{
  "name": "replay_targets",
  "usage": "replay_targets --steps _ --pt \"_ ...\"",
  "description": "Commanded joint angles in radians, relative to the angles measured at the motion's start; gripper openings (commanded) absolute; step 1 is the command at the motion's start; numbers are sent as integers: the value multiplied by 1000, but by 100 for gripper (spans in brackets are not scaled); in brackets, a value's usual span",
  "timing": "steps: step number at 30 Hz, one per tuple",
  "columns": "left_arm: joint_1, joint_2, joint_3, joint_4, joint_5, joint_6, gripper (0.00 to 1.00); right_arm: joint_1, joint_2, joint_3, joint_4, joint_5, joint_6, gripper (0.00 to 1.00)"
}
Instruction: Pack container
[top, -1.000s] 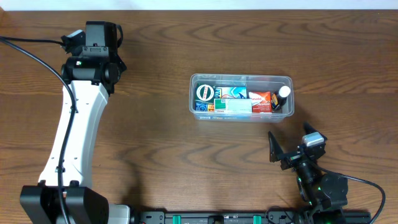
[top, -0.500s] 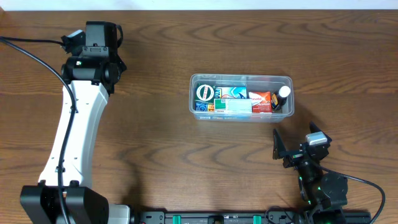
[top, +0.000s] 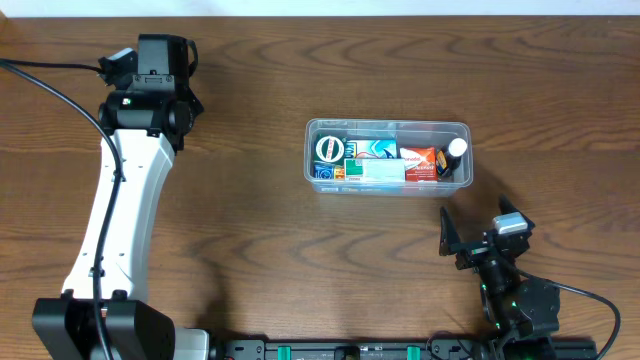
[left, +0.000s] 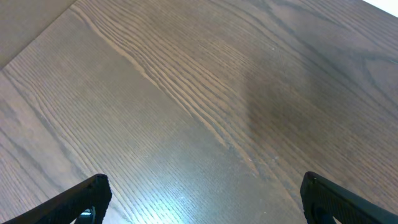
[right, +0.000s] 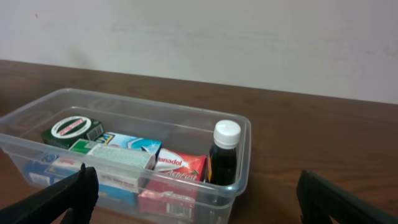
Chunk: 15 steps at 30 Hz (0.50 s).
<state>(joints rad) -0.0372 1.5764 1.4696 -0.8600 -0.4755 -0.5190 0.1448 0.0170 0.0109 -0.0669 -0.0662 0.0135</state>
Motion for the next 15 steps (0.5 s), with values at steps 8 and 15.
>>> replay_targets --steps 8,15 --pt "3 -5 7 -3 -15 10 98 -27 -11 -5 -3 14 -15 99" --pt "3 -5 7 -3 -15 10 98 -27 -11 -5 -3 14 -15 99"
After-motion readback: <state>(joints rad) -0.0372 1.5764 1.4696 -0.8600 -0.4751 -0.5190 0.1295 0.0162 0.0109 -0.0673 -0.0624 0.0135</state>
